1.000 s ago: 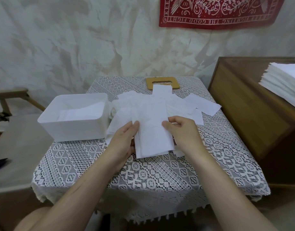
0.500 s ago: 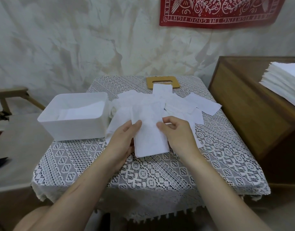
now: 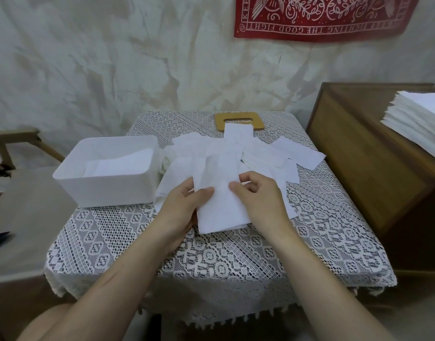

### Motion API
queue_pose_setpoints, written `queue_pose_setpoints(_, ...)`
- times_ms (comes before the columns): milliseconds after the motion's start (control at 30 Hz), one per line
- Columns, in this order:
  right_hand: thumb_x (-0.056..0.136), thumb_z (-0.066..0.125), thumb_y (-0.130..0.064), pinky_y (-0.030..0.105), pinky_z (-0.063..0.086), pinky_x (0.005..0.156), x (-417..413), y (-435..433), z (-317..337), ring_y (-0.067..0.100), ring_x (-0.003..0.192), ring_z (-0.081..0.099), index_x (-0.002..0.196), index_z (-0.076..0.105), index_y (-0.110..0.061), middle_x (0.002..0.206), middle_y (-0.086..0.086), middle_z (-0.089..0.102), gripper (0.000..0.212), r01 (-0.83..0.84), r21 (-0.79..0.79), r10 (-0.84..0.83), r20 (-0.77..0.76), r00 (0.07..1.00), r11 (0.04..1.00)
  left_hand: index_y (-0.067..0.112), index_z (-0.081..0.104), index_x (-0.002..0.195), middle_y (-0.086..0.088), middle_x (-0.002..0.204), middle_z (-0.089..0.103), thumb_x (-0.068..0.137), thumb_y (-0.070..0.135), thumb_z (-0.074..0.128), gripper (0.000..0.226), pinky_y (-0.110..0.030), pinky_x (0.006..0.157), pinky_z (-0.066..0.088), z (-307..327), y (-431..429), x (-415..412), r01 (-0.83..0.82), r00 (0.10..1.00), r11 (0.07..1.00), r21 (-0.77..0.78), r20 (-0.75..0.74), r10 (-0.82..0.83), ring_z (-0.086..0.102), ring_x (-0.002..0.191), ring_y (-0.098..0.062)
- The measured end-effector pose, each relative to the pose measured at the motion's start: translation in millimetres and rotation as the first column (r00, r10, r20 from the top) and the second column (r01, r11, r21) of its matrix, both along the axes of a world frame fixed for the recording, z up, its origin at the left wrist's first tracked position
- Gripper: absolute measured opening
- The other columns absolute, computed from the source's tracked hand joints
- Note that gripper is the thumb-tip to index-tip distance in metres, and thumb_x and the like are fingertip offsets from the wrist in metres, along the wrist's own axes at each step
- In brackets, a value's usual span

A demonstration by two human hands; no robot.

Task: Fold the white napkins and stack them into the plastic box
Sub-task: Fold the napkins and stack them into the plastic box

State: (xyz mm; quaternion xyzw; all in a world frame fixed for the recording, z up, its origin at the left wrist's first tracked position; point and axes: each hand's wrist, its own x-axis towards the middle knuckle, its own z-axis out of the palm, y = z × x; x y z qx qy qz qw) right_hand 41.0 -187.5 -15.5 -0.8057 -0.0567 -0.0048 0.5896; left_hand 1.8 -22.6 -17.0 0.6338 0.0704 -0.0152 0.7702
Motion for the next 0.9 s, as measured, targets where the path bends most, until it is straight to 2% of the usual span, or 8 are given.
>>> queue_pose_setpoints(167,0.088,0.074,-0.036,0.045,0.053,0.074,2.6,-4.6,-0.7,0.020,0.078,0.067,0.089,0.065,-0.029,0.073,-0.006,0.064,0.012,0.018,-0.011,-0.018,0.023,1.000,1.000,0.015,0.066,0.126,-0.004,0.113,0.079,0.101,0.009,0.059,0.027,-0.031,0.075,0.061,-0.5,1.4,0.1,0.002,1.000,1.000,-0.014,-0.001,-0.002,0.076,0.099,-0.019)
queue_pose_setpoints(333,0.089,0.073,-0.044,0.041,0.057,0.086,4.1,-8.5,0.2,0.010,0.088,0.068,0.106,0.063,-0.032,0.097,-0.007,0.068,0.023,-0.033,-0.001,0.033,-0.088,0.996,0.999,0.013,0.067,0.125,-0.006,0.113,0.078,0.102,0.012,0.058,0.025,-0.036,0.081,0.060,0.6,1.3,-0.2,-0.007,1.000,1.000,-0.009,-0.005,0.007,0.076,0.101,-0.022)
queue_pose_setpoints(367,0.090,0.072,-0.046,0.039,0.059,0.083,3.9,-9.0,1.0,0.006,0.085,0.070,0.107,0.063,-0.033,0.097,-0.008,0.070,0.023,-0.047,0.032,0.051,-0.132,0.990,0.998,0.013,0.067,0.125,-0.006,0.114,0.078,0.102,0.012,0.057,0.025,-0.037,0.083,0.060,0.6,1.1,-0.3,-0.008,1.000,1.000,-0.011,-0.005,0.008,0.075,0.102,-0.022)
queue_pose_setpoints(433,0.095,0.068,-0.041,0.018,0.051,0.055,0.9,-10.9,6.4,-0.006,0.055,0.061,0.106,0.065,-0.027,0.073,-0.016,0.067,0.018,-0.094,0.109,0.114,-0.206,0.972,0.990,0.013,0.068,0.123,-0.005,0.113,0.079,0.104,0.011,0.054,0.024,-0.038,0.085,0.061,1.6,0.7,-0.9,-0.010,1.000,1.000,-0.022,-0.006,0.010,0.076,0.101,-0.020)
queue_pose_setpoints(500,0.100,0.065,-0.029,0.010,0.033,0.037,-0.5,-14.5,9.0,-0.003,0.033,0.046,0.099,0.068,-0.014,0.044,-0.019,0.052,0.015,-0.124,0.167,0.161,-0.233,0.959,0.978,0.014,0.068,0.121,-0.003,0.110,0.079,0.105,0.011,0.052,0.023,-0.036,0.081,0.061,3.2,0.3,-1.3,-0.014,1.000,0.999,-0.030,-0.010,0.013,0.076,0.097,-0.017)
queue_pose_setpoints(667,0.099,0.066,-0.020,0.011,0.031,0.037,-0.2,-13.3,8.4,-0.001,0.033,0.043,0.092,0.069,-0.005,0.040,-0.018,0.048,0.016,-0.085,0.186,0.121,-0.194,0.973,0.979,0.015,0.070,0.113,0.005,0.099,0.080,0.107,0.013,0.048,0.023,-0.023,0.062,0.057,3.5,-0.6,-0.6,-0.034,0.999,0.999,-0.017,-0.015,0.033,0.075,0.086,-0.009)
queue_pose_setpoints(800,0.099,0.065,-0.023,0.010,0.027,0.036,-1.1,-12.1,6.1,0.000,0.031,0.038,0.096,0.070,-0.005,0.040,-0.016,0.047,0.019,-0.049,0.172,0.085,-0.209,0.974,0.984,0.015,0.070,0.117,0.000,0.107,0.080,0.106,0.014,0.053,0.020,-0.025,0.065,0.058,1.7,-0.7,-0.6,-0.026,1.000,1.000,0.009,0.008,0.026,0.076,0.093,-0.015)
queue_pose_setpoints(900,0.100,0.065,-0.024,0.010,0.027,0.037,-1.0,-12.7,4.7,0.001,0.031,0.036,0.093,0.070,-0.006,0.040,-0.015,0.046,0.020,-0.050,0.138,0.077,-0.192,0.978,0.989,0.015,0.069,0.120,-0.004,0.110,0.079,0.102,0.012,0.059,0.021,-0.035,0.078,0.062,-1.1,-0.4,0.0,-0.032,0.999,0.999,0.035,0.024,0.031,0.076,0.099,-0.022)
